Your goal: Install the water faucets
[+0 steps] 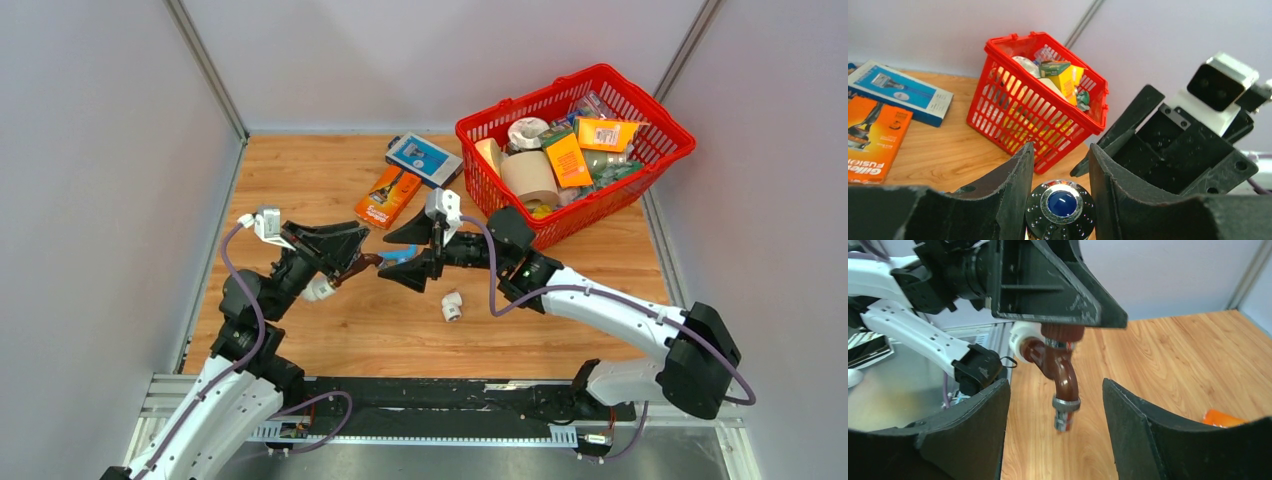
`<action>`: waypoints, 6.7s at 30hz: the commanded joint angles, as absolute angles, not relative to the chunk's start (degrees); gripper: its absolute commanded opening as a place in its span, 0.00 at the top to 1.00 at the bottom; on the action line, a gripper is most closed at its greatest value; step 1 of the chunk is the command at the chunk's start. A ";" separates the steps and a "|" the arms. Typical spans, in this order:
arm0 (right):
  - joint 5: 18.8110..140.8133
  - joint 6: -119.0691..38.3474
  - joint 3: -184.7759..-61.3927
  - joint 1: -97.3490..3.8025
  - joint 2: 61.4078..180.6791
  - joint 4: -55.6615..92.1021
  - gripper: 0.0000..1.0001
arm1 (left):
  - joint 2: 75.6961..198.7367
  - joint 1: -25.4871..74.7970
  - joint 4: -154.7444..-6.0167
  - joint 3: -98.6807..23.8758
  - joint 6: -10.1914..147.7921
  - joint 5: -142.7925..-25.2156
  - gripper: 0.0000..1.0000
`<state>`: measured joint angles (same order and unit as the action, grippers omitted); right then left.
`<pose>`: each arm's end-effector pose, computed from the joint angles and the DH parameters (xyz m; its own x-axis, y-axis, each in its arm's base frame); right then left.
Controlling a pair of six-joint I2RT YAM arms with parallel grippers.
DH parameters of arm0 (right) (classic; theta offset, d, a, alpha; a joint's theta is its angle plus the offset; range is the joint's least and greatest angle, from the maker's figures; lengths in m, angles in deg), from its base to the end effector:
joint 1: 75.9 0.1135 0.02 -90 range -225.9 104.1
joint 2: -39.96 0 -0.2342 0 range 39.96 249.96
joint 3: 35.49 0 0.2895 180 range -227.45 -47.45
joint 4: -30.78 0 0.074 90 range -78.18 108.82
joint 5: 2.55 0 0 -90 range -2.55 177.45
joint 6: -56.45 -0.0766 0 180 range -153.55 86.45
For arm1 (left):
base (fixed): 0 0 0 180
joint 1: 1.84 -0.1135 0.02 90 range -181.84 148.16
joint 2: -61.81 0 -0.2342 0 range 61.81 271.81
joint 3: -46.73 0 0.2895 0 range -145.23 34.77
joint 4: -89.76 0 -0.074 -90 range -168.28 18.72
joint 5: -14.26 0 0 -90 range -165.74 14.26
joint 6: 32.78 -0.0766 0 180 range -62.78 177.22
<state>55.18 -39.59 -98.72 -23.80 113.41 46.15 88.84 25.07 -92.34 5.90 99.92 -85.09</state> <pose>0.1989 0.3221 0.2991 -0.0497 0.0809 -0.9955 -0.9941 0.0918 0.0571 0.2052 -0.1181 0.3300 -0.2178 -0.6399 -0.7370 0.5963 0.5106 -0.6195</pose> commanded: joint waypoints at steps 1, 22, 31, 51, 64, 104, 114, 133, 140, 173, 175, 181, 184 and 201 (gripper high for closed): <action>48.08 -41.19 -105.27 -23.17 116.07 42.82 0.29 | 90.63 25.14 -99.28 1.72 94.93 -93.13 1.00; 45.09 -47.87 -112.84 -21.23 125.57 42.37 0.50 | 93.71 25.23 -107.02 1.46 93.96 -101.85 1.00; 46.67 -47.70 -112.14 -21.49 125.40 43.16 1.00 | 93.54 25.14 -104.65 -0.21 93.52 -101.93 0.99; 51.94 -50.68 -97.21 -36.43 110.82 51.76 1.00 | 90.03 25.23 -64.12 -14.03 82.27 -81.91 0.25; 53.44 -55.08 -86.91 -38.99 99.64 69.61 1.00 | 90.02 19.96 -105.09 6.09 103.14 -99.01 0.21; 50.86 -69.47 -91.92 -35.47 110.54 80.45 1.00 | 109.18 21.97 -148.48 8.93 119.46 -109.84 0.99; 62.49 -97.94 -98.25 -35.47 114.31 51.35 1.00 | 104.88 21.97 -147.01 10.33 80.89 -121.08 1.00; 67.07 -48.44 -90.71 -35.56 102.47 51.85 0.17 | 88.19 21.36 -122.23 16.14 104.06 -87.96 1.00; 52.66 -19.68 -80.94 -35.47 93.76 57.40 0.15 | 87.82 19.87 -118.96 14.82 115.31 -90.32 1.00; 46.58 -68.56 -94.54 -29.93 115.02 77.27 0.95 | 97.41 19.95 -146.74 16.49 101.39 -106.23 1.00; 48.42 -79.37 -97.27 -30.37 116.42 74.21 1.00 | 97.41 19.87 -145.69 15.70 94.18 -110.36 1.00; 52.29 -107.84 -100.11 -31.78 120.46 61.06 1.00 | 99.08 19.95 -148.33 13.85 82.63 -126.26 1.00; 55.19 -118.52 -94.39 -31.87 122.05 70.48 1.00 | 98.29 19.95 -146.48 13.94 78.24 -127.51 1.00; 65.58 -53.71 -94.39 -32.04 106.16 58.62 0.33 | 84.84 19.95 -111.26 8.51 89.91 -97.11 1.00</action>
<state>61.54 -74.52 -95.00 -31.93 111.18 57.54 85.78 19.76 -123.86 15.74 88.55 -102.31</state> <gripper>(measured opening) 0.643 0.450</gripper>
